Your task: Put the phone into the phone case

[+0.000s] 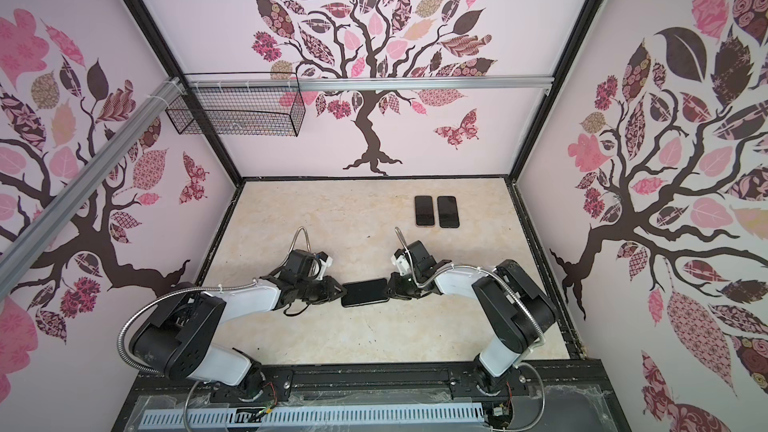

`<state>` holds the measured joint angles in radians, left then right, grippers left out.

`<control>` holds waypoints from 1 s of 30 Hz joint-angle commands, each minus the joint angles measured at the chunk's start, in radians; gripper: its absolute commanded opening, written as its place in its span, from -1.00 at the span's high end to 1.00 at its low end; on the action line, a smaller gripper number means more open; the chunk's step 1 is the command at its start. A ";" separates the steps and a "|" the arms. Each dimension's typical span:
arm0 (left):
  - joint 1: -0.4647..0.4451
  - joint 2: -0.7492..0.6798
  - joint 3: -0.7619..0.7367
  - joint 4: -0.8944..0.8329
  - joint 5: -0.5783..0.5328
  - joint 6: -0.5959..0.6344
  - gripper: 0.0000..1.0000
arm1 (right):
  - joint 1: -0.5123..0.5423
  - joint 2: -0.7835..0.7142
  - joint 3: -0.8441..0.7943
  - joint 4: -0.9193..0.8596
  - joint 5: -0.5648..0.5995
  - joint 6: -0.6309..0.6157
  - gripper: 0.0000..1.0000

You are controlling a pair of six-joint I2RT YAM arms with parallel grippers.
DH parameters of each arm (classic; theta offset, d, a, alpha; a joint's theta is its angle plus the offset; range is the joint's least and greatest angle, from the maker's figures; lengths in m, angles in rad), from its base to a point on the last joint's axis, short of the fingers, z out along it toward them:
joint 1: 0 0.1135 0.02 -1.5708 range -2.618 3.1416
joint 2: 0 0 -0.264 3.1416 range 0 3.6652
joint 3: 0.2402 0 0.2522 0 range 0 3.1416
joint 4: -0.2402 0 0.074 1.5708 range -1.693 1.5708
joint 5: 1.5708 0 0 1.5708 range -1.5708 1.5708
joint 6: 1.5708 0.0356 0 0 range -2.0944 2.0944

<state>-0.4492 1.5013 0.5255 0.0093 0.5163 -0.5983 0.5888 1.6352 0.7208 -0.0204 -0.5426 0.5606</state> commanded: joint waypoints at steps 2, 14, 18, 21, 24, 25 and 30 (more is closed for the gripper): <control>-0.011 0.024 0.003 -0.014 0.018 0.012 0.50 | 0.050 0.041 0.048 0.018 0.021 -0.027 0.61; -0.014 0.033 -0.010 -0.060 -0.032 -0.001 0.68 | 0.057 -0.010 0.081 -0.114 0.141 -0.081 0.39; -0.013 0.026 -0.010 -0.080 -0.047 -0.001 0.70 | 0.056 -0.043 0.101 -0.173 0.187 -0.107 0.12; -0.013 0.021 -0.010 -0.092 -0.056 0.003 0.71 | 0.056 -0.078 0.119 -0.232 0.235 -0.130 0.04; -0.013 0.020 -0.012 -0.096 -0.059 0.004 0.72 | 0.057 -0.112 0.136 -0.286 0.280 -0.153 0.02; -0.013 0.022 -0.013 -0.095 -0.059 0.005 0.73 | 0.057 -0.119 0.141 -0.303 0.294 -0.160 0.02; -0.013 0.017 -0.010 -0.100 -0.032 -0.001 0.73 | 0.057 -0.136 0.147 -0.351 0.323 -0.182 0.06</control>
<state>-0.4488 1.5013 0.5255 -0.0067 0.4957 -0.6060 0.6456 1.5341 0.8421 -0.3019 -0.2668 0.4156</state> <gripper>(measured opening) 0.139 0.475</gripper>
